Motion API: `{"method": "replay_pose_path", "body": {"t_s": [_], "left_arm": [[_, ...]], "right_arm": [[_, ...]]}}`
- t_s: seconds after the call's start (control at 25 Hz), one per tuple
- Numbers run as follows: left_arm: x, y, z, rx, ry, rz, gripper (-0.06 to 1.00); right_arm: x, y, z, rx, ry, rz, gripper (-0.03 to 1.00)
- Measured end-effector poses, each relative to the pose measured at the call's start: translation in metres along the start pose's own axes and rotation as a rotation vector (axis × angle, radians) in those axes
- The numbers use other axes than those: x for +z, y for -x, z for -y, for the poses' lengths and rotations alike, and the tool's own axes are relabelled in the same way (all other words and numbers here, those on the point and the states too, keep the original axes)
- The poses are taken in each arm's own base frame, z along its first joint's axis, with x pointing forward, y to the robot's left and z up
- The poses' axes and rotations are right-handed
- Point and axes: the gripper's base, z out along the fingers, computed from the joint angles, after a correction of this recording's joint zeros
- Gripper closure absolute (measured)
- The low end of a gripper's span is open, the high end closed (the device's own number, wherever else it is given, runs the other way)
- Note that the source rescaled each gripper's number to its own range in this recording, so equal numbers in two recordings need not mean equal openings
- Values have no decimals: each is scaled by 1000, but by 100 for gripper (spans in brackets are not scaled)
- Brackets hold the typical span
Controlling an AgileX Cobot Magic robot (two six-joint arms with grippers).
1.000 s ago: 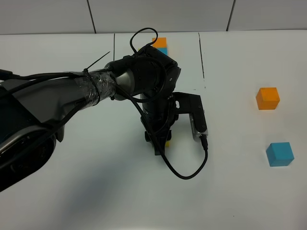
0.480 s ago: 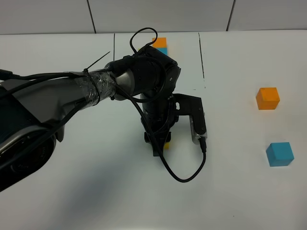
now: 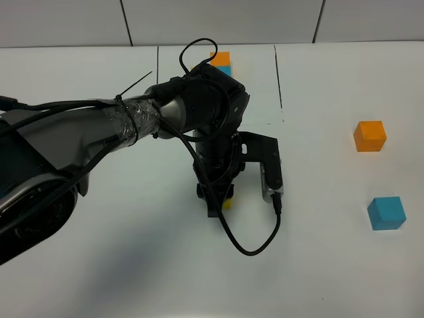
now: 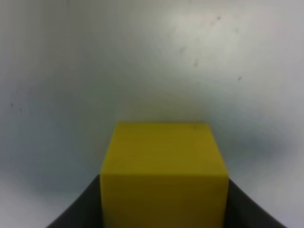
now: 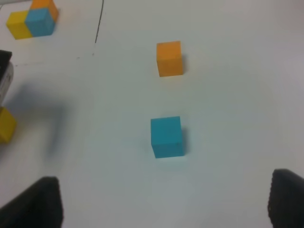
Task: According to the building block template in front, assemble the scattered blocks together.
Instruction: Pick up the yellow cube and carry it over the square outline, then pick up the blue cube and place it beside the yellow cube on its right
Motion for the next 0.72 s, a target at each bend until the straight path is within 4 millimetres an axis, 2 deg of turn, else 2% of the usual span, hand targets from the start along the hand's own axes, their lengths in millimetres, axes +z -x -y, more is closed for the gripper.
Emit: {"method": "replay_pose_path", "body": {"t_s": [0.12,0.16,0.4,0.48,0.6,0.72], "left_arm": [[0,0,0,1,0,0,89],[0,0,0,2,0,0,81],[0,-1,1,4,-9,-13,19],[-3,-2,2,2,-13,-17,6],[-16,-4,3,-1,-7,-12,-3],[-42,-8,5,-22,37,20,-5]], "right_arm": [[0,0,0,0,0,0,22],[0,0,0,0,0,0,22],[0,0,0,0,0,0,22],[0,0,0,0,0,0,22],[0,0,0,0,0,0,22],[0,0,0,0,0,0,22]]}}
